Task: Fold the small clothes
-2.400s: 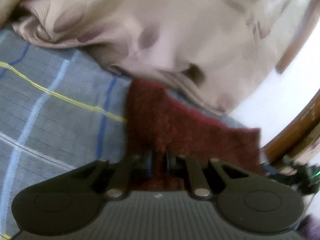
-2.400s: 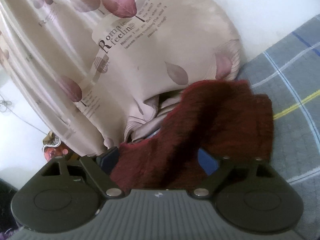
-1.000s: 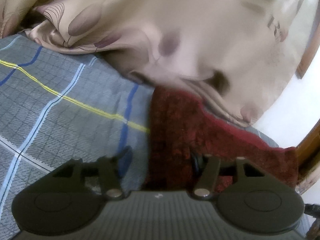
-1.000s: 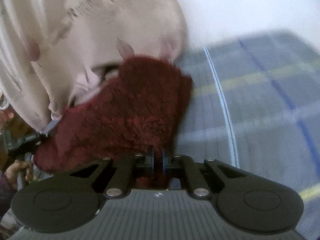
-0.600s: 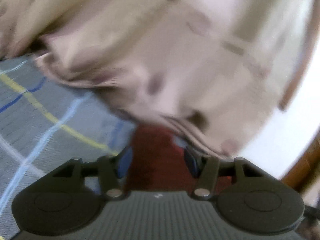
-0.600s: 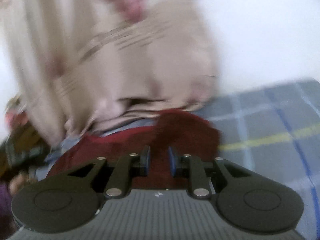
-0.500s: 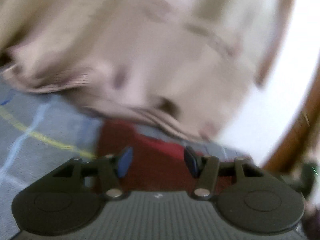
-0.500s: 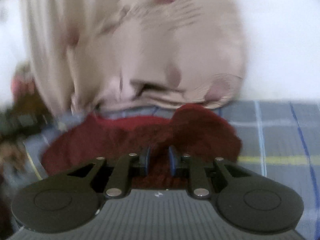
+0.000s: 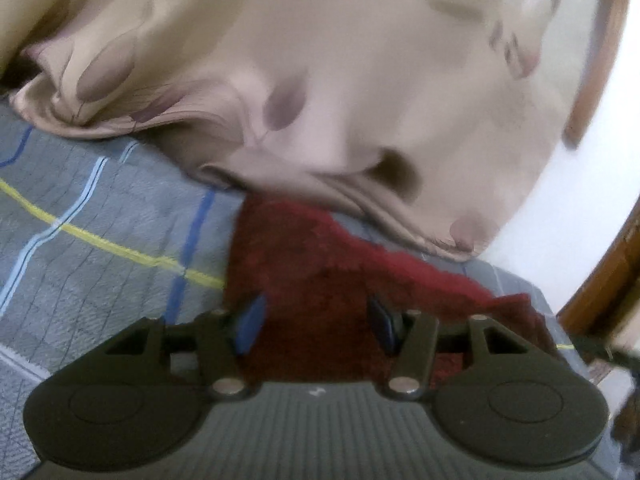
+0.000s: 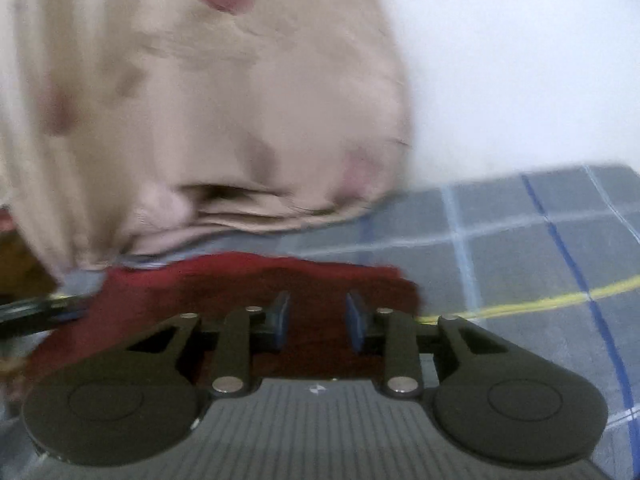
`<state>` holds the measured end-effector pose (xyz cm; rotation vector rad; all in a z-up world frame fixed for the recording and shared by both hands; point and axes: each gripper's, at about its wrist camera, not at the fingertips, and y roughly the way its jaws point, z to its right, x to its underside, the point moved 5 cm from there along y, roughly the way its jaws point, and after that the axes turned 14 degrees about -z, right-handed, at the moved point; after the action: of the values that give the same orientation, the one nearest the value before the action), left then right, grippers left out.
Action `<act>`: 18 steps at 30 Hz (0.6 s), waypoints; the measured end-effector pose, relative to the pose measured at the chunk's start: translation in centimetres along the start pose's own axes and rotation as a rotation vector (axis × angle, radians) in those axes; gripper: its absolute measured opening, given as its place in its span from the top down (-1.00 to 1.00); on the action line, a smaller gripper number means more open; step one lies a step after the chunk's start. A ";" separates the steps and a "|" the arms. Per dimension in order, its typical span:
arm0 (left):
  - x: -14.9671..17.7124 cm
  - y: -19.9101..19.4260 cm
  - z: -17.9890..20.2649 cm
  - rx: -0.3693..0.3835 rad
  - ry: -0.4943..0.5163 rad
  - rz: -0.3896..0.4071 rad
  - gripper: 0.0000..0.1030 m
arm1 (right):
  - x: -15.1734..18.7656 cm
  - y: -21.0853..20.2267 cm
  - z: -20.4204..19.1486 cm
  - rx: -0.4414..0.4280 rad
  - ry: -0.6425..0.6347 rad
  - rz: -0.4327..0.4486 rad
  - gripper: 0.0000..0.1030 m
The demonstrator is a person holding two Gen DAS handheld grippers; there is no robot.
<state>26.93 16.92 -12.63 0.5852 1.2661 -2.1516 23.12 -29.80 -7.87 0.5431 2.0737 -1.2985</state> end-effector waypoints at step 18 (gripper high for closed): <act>-0.2 -4.0 -4.3 0.113 -0.173 0.062 -0.52 | 8.9 -6.0 -5.9 -0.055 -0.343 -0.120 0.46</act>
<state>24.74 22.38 -11.93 0.4661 1.0271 -2.1808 11.22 -26.94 -8.23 0.1577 1.8698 -1.2959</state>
